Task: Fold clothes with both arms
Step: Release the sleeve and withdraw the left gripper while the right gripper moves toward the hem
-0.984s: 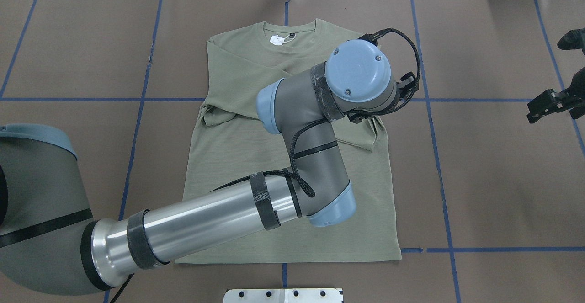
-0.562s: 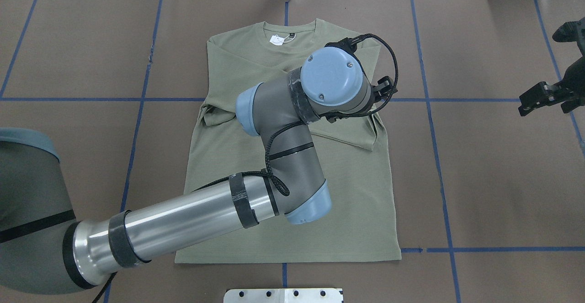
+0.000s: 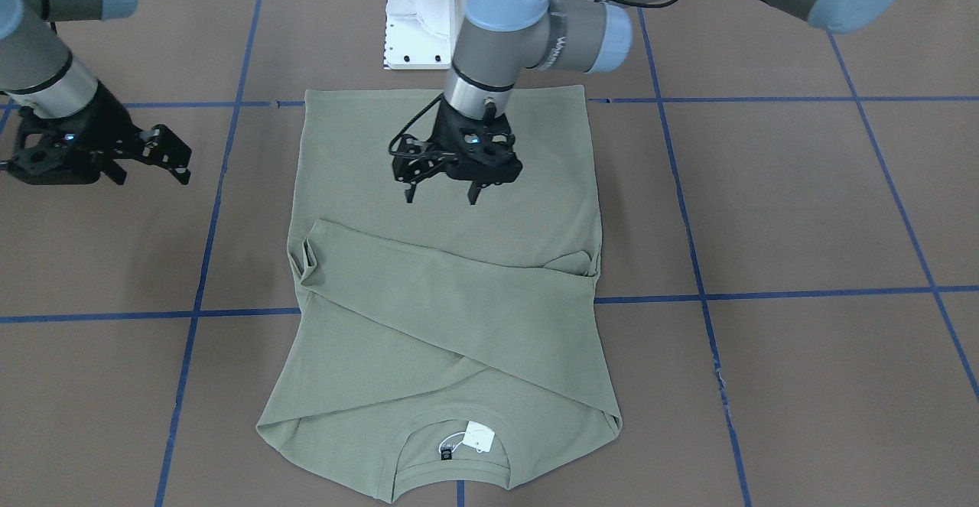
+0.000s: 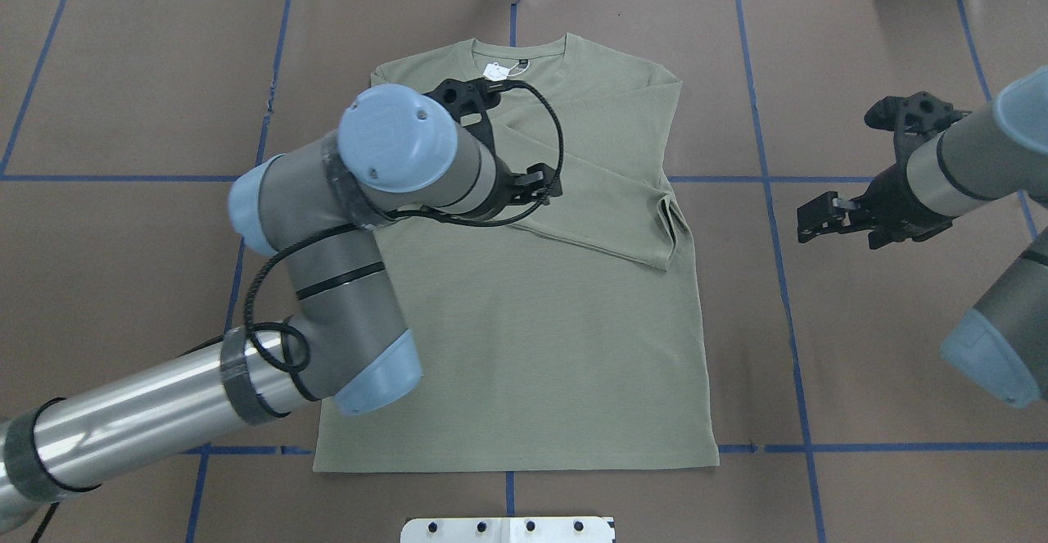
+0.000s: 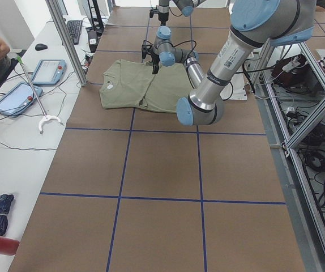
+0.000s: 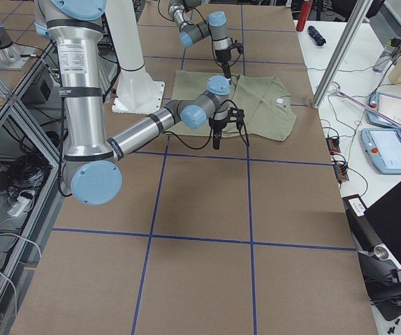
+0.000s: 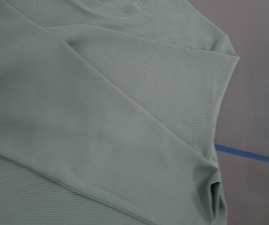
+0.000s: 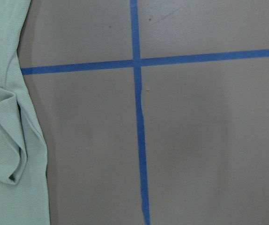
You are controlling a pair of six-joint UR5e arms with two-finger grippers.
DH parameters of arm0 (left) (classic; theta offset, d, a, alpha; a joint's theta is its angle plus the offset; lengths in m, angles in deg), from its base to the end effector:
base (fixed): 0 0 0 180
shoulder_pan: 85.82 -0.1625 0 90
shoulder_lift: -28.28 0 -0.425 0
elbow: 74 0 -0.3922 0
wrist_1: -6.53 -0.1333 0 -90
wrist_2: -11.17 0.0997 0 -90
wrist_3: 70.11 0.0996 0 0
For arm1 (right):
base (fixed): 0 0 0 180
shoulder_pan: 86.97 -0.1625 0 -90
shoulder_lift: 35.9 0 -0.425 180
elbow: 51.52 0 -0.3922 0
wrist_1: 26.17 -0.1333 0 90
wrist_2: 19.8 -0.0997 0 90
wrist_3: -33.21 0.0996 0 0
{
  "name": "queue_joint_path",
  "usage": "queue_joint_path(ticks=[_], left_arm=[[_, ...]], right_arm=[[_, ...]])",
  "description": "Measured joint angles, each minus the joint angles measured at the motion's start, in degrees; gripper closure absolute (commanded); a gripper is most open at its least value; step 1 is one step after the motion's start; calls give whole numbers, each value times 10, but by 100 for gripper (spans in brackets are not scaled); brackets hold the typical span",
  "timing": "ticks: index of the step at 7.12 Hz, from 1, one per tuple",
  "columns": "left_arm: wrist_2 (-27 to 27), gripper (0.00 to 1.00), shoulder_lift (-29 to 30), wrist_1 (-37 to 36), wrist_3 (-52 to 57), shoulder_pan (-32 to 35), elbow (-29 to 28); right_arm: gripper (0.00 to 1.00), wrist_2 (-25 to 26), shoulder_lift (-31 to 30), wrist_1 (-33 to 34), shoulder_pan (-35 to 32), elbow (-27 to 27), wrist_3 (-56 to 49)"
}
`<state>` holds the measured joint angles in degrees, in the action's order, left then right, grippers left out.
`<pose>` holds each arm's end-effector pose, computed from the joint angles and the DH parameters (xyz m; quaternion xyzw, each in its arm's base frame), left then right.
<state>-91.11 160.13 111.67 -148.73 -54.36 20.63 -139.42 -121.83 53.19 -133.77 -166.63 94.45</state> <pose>0.5272 -0.4540 0.1532 0.1005 0.5076 -0.0949 0.8504 -0.2841 -0.4254 0.3979 0.0117 -0.4075 0.0565 0.9114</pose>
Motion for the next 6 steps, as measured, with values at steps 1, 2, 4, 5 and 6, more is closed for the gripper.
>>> queue_joint_path(ticks=[1, 2, 4, 5, 6], left_arm=[[-2, 0, -61, -8, 41, 5, 47], [-3, 0, -122, -11, 87, 9, 90], [-3, 0, -241, -9, 152, 15, 180], [-2, 0, -277, -7, 163, 15, 212], [0, 0, -293, -7, 167, 16, 228]], right_arm=[[0, 39, 0, -9, 51, -16, 59], [0, 82, 0, -13, 107, -30, 112], [0, 158, -4, -13, 210, -59, 175], [0, 174, -10, -13, 245, -66, 187], [0, 189, -11, -14, 276, -61, 198]])
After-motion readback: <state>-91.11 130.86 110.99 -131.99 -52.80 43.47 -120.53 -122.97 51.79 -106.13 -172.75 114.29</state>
